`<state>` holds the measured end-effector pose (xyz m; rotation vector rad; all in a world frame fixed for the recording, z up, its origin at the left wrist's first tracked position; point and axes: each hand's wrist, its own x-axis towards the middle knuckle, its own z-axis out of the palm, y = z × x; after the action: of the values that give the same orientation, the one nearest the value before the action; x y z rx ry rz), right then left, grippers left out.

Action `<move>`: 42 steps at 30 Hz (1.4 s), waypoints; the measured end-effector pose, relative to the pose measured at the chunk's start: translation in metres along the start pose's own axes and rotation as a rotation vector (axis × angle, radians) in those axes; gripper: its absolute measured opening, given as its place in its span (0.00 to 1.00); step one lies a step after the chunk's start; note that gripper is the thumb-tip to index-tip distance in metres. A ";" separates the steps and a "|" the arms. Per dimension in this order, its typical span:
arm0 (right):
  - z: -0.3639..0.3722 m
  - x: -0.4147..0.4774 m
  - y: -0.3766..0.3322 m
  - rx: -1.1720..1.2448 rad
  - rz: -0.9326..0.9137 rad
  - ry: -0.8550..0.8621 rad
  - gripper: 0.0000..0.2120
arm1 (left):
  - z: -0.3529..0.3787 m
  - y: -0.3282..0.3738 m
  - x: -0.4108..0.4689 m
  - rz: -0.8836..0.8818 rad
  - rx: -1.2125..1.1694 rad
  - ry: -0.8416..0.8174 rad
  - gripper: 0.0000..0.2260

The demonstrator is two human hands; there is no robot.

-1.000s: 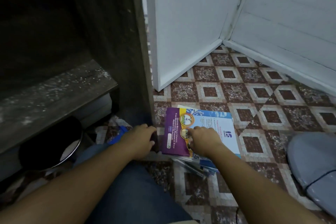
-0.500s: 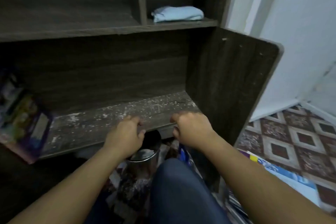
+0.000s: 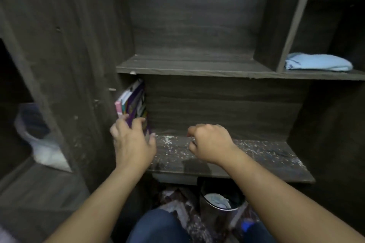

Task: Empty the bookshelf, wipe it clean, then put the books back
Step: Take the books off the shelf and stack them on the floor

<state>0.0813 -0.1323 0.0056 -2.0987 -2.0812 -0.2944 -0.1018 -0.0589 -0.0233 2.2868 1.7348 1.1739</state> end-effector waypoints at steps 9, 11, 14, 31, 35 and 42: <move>0.002 0.030 -0.029 0.013 -0.059 0.027 0.14 | 0.006 -0.015 0.035 -0.047 -0.078 0.043 0.44; 0.001 0.031 -0.027 0.010 -0.059 0.024 0.14 | 0.010 -0.012 0.041 -0.064 0.020 0.059 0.44; 0.000 0.031 -0.021 0.012 -0.046 0.018 0.15 | 0.021 -0.014 0.048 -0.025 0.090 0.130 0.43; -0.008 0.034 0.018 -0.013 -0.096 0.160 0.08 | 0.091 -0.039 0.030 -0.115 -0.013 -0.190 0.11; -0.007 0.036 0.018 -0.032 -0.156 0.363 0.10 | 0.090 -0.031 0.024 0.057 0.018 -0.151 0.12; -0.003 0.025 0.018 -0.215 -0.242 0.437 0.13 | 0.072 0.007 0.018 0.450 0.223 -0.153 0.16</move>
<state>0.0997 -0.1088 0.0158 -1.6766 -2.0945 -0.9541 -0.0529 -0.0185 -0.0618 2.9199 1.4025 0.8504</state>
